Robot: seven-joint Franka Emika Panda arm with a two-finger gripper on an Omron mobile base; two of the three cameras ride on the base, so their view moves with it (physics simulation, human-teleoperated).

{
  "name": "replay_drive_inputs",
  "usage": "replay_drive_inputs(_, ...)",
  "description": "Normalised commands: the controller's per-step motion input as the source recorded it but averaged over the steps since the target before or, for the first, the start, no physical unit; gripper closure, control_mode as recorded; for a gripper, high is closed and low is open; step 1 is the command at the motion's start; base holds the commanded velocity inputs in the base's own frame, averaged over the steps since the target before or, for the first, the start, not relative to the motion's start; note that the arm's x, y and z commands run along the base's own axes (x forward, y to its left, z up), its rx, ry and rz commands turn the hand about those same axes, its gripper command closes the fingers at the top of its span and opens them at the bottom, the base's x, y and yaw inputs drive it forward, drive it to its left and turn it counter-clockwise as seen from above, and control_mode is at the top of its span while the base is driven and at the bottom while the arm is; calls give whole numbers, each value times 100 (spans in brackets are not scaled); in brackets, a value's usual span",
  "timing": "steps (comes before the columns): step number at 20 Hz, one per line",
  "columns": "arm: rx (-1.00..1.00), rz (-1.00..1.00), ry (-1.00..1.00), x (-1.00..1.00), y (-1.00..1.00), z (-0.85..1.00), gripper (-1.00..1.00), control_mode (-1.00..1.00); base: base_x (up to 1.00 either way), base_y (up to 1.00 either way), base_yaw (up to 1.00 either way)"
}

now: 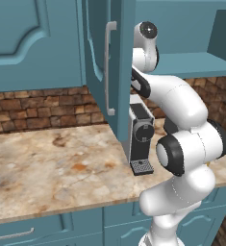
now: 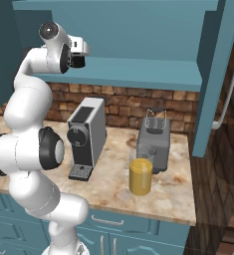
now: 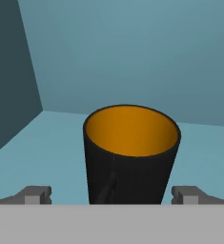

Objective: There is a tray on the dining counter. Grab the cup, mug, and pitcher and place them on the tray. The pitcher may be placed next to the tray if it cannot fit the tray.

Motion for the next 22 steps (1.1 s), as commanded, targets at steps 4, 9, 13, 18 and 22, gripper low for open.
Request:
replay_drive_inputs(4,0,0,0,1,0,0,-100,-100,0,0,0)
replay_drive_inputs(9,0,0,0,5,0,0,-100,-100,0,0,0)
replay_drive_inputs(13,0,0,0,0,0,0,-100,-100,0,0,0)
replay_drive_inputs(18,0,0,0,0,0,0,-100,-100,0,0,0)
replay_drive_inputs(22,0,0,0,0,0,0,-100,-100,0,0,0)
